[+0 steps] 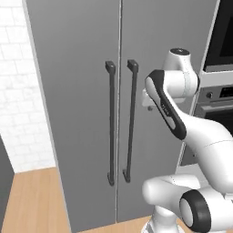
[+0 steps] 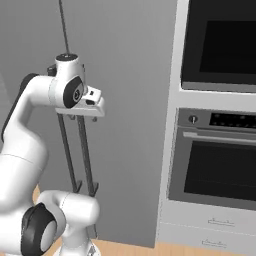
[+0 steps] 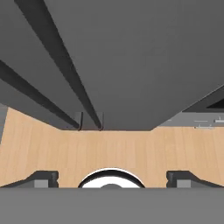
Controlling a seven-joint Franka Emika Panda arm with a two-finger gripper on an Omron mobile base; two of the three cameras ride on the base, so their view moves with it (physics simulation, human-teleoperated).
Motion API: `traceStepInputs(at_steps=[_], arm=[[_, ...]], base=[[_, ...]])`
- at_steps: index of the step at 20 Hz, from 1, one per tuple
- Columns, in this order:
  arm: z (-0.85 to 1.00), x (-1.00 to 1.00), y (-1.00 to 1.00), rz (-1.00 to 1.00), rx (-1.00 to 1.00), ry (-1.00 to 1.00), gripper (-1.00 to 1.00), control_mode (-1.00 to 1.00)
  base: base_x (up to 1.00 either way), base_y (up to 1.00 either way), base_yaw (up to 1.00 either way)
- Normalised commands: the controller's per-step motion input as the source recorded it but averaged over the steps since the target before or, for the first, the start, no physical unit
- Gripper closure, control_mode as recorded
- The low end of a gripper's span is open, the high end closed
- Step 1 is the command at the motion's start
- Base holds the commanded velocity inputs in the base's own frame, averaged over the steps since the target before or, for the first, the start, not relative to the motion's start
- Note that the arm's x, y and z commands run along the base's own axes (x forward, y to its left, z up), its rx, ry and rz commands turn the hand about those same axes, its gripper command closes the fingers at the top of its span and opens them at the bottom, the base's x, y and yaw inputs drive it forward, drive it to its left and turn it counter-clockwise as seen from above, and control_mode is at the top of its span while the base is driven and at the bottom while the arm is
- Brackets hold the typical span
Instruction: Take the strawberry from the fridge and place it on top of the pancake, located on the dining counter.
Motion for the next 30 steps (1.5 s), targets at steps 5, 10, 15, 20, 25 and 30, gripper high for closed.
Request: traceStepInputs(at_steps=[5,10,15,20,25,30], arm=[[0.00,0.00,0.00,0.00,0.00,0.00,-1.00,1.00],[0.00,0.00,0.00,0.00,0.00,0.00,-1.00,1.00],[0.00,0.00,0.00,0.00,0.00,0.00,-1.00,1.00],[0.00,0.00,0.00,0.00,0.00,0.00,-1.00,1.00],[0.00,0.00,0.00,0.00,0.00,0.00,-1.00,1.00],[-0.10,0.13,-0.01,0.00,0.00,-0.06,-1.00,-1.00]], base=[[0.01,0.53,0.00],[-0.13,0.20,0.00],[-0.27,0.18,0.00],[-0.52,0.11,0.00],[-0.35,0.10,0.00],[0.00,0.00,0.00]])
